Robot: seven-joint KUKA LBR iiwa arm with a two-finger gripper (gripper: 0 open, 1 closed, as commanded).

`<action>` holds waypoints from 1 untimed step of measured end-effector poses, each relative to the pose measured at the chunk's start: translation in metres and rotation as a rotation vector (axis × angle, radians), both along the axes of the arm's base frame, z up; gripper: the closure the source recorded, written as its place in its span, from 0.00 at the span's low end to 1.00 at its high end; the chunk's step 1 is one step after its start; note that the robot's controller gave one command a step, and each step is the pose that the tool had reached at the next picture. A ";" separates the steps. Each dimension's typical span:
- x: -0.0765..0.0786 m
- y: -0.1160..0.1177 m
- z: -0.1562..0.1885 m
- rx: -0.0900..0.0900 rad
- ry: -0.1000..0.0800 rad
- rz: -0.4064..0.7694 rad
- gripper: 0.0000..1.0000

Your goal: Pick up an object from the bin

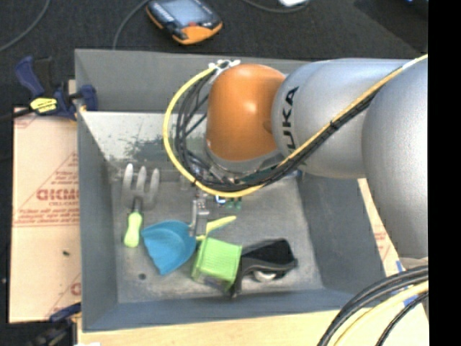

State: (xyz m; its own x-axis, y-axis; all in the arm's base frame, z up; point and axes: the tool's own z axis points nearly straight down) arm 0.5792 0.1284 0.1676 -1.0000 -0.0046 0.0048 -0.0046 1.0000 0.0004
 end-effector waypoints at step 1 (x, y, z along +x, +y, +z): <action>-0.005 -0.040 0.010 -0.002 0.000 -0.343 0.00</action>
Offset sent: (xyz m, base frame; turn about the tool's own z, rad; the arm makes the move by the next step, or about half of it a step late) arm -0.0061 -0.0380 0.0093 0.3437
